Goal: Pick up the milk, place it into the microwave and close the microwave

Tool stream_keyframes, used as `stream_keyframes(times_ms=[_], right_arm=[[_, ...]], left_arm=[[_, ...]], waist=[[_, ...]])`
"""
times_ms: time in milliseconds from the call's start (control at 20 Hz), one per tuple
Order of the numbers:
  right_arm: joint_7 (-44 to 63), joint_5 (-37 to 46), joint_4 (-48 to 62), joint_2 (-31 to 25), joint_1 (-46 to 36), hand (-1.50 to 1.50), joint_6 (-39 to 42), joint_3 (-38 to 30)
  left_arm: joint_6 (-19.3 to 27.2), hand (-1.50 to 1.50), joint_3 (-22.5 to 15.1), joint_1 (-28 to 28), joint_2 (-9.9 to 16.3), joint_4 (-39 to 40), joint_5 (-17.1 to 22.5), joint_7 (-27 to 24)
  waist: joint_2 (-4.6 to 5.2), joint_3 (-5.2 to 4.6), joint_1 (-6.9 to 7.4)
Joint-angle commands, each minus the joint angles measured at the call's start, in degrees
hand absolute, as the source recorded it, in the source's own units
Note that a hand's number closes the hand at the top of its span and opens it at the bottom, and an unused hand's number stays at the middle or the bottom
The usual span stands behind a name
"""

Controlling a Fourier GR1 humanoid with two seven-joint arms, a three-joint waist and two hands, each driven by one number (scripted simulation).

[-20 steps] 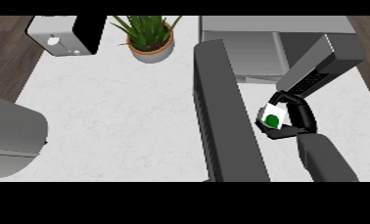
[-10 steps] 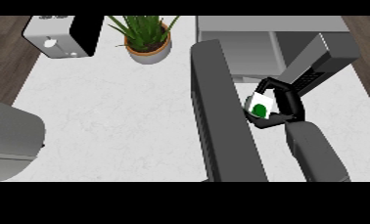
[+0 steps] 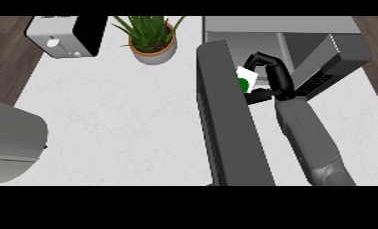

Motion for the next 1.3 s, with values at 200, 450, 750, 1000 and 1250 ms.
stream_keyframes(times_ms=[200,450,750,1000,1250], right_arm=[[2.69,5.96,12.72,-1.55,-13.13,1.50,-8.47,-0.56],[2.63,8.56,20.20,1.51,-17.73,1.50,-18.53,-1.19],[2.40,8.32,25.32,-1.03,-21.13,1.50,-20.60,-3.33],[3.54,9.19,26.39,-2.09,-23.75,1.50,-29.92,-4.12],[-0.05,11.77,27.17,-4.92,-24.04,1.50,-34.12,-2.66]], left_arm=[[-0.73,-1.50,0.03,-1.87,-0.80,1.52,-1.57,0.19],[-1.66,-1.50,0.13,-3.95,0.32,3.47,-1.97,-0.54],[-2.94,-1.50,0.49,-4.45,1.66,4.55,0.67,0.20],[-3.04,-1.50,-0.62,-5.69,1.67,4.87,-1.14,0.28],[-3.65,-1.50,-1.42,-6.80,1.78,6.00,-1.93,-0.14]], waist=[[0.51,0.04,1.09],[1.36,0.08,2.76],[1.97,0.12,4.15],[2.71,0.15,5.17],[3.40,0.19,6.13]])
